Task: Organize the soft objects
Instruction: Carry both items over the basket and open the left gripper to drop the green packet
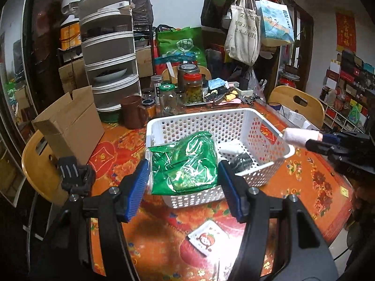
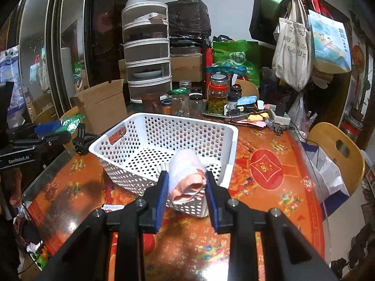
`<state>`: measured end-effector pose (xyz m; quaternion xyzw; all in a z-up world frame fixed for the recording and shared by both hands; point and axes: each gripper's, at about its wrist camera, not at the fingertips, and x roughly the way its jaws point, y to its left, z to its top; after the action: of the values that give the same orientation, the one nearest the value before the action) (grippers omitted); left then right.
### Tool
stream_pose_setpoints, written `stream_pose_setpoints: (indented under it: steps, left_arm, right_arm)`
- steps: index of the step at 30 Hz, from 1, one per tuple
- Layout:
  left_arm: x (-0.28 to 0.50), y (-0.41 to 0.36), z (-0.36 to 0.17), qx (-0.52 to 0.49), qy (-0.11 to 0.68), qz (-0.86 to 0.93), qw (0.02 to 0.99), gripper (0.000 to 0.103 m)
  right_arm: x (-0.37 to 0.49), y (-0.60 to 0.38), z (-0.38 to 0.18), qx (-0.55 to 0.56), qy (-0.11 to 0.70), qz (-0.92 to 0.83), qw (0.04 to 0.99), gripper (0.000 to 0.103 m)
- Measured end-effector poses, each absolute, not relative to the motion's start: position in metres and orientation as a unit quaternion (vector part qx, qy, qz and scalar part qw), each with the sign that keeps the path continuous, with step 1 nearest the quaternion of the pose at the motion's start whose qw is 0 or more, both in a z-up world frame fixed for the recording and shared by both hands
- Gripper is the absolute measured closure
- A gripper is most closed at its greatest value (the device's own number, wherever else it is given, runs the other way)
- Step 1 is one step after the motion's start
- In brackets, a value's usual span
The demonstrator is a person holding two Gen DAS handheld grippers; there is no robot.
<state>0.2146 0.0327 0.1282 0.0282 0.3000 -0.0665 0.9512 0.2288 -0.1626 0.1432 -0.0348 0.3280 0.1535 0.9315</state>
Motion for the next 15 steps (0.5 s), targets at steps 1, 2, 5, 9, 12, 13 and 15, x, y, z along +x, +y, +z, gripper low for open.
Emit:
stream_pose_setpoints:
  steps: [1, 2, 5, 9, 12, 13, 15]
  left_arm:
    - [0.219, 0.031, 0.129, 0.029, 0.302, -0.066, 0.951, 0.045]
    - [0.225, 0.029, 0.130, 0.030, 0.303, -0.067, 0.950, 0.045]
    - [0.244, 0.025, 0.131, 0.033, 0.310, -0.065, 0.948, 0.045]
    - [0.268, 0.026, 0.125, 0.027, 0.325, -0.060, 0.943, 0.045]
    - [0.290, 0.025, 0.116, 0.030, 0.341, -0.053, 0.938, 0.045]
    - [0.296, 0.024, 0.113, 0.032, 0.347, -0.051, 0.936, 0.045]
    - [0.312, 0.021, 0.105, 0.034, 0.361, -0.045, 0.931, 0.045]
  right_arm:
    - [0.232, -0.162, 0.142, -0.035, 0.330, 0.153, 0.931, 0.074]
    - [0.235, -0.161, 0.142, -0.035, 0.331, 0.152, 0.931, 0.074]
    - [0.249, -0.159, 0.140, -0.038, 0.336, 0.148, 0.929, 0.074]
    - [0.270, -0.152, 0.135, -0.046, 0.350, 0.139, 0.925, 0.074]
    - [0.284, -0.146, 0.130, -0.055, 0.360, 0.134, 0.922, 0.074]
    - [0.289, -0.143, 0.127, -0.058, 0.364, 0.133, 0.920, 0.074]
    - [0.297, -0.140, 0.122, -0.064, 0.372, 0.131, 0.917, 0.074]
